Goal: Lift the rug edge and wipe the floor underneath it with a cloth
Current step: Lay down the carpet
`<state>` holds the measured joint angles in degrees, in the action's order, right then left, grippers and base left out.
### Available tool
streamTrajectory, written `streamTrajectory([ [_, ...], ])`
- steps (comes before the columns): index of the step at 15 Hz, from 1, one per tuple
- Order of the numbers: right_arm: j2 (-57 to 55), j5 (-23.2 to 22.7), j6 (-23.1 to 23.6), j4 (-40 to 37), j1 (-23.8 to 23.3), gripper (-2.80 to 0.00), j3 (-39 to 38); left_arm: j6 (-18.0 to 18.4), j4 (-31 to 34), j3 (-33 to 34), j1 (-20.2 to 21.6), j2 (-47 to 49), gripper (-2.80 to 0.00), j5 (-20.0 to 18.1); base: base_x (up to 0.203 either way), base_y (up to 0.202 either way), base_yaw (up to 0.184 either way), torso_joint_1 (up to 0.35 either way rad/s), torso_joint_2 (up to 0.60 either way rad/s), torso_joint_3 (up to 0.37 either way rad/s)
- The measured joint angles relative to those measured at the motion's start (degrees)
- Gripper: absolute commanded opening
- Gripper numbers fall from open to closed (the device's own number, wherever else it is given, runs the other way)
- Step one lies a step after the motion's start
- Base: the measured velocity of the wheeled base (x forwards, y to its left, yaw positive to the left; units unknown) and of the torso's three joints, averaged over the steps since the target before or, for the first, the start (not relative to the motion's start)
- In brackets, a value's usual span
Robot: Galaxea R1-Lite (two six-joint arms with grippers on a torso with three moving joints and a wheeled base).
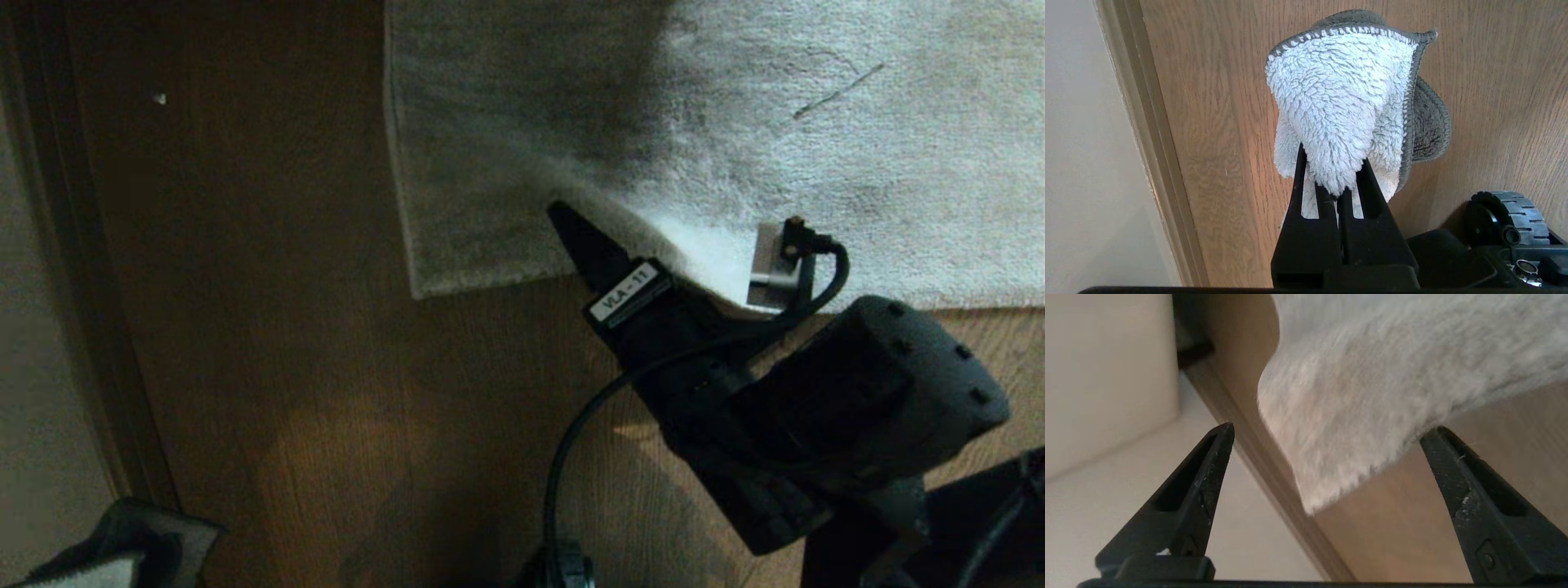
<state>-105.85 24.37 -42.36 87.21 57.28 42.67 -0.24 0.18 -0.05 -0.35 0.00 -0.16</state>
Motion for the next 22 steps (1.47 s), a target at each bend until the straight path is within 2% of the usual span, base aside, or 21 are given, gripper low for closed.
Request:
streamTrajectory([
  [3,-2.1,0.3,0.0,0.0,3.3,0.0,0.1,0.0,0.0,0.0,0.0,0.0,-2.8,0.0,0.0,0.0,0.0,0.0,0.0,0.0],
  [11,-9.8,1.5,-0.5,0.0,4.2,0.0,0.2,0.0,0.0,0.0,0.0,0.0,-2.8,0.0,0.0,0.0,0.0,0.0,0.0,0.0],
  [12,-10.5,1.8,-0.5,0.0,4.1,-2.8,0.2,0.0,0.0,0.0,0.0,0.0,-2.8,0.0,0.0,0.0,0.0,0.0,0.0,0.0],
  [22,-11.2,2.9,1.4,0.0,3.2,-2.8,-4.0,0.0,0.0,0.0,0.0,0.0,-2.8,0.0,0.0,0.0,0.0,0.0,0.0,0.0],
])
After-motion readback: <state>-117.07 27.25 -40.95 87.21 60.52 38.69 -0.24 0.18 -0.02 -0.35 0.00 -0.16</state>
